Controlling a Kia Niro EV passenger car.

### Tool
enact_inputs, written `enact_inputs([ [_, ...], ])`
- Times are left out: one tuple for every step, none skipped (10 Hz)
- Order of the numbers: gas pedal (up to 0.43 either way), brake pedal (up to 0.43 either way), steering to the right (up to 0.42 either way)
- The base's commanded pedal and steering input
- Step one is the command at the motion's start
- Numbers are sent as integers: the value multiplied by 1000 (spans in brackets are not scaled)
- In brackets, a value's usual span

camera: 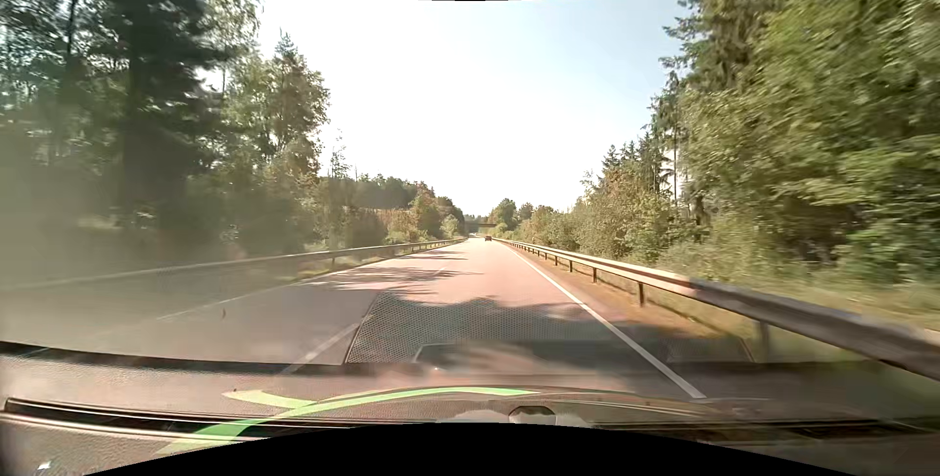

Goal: Follow the waypoints while adhering to traffic rules and regulations

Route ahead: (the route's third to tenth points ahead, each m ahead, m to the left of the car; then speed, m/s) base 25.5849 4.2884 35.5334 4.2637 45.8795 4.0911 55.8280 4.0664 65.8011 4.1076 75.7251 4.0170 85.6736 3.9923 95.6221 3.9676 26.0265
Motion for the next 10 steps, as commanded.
enact_inputs([
  [150, 0, -3],
  [169, 0, -3],
  [177, 0, -2],
  [189, 0, -2],
  [197, 0, -2],
  [209, 0, -2],
  [220, 0, -2],
  [220, 0, -2],
  [220, 0, -2],
  [228, 0, -2],
])
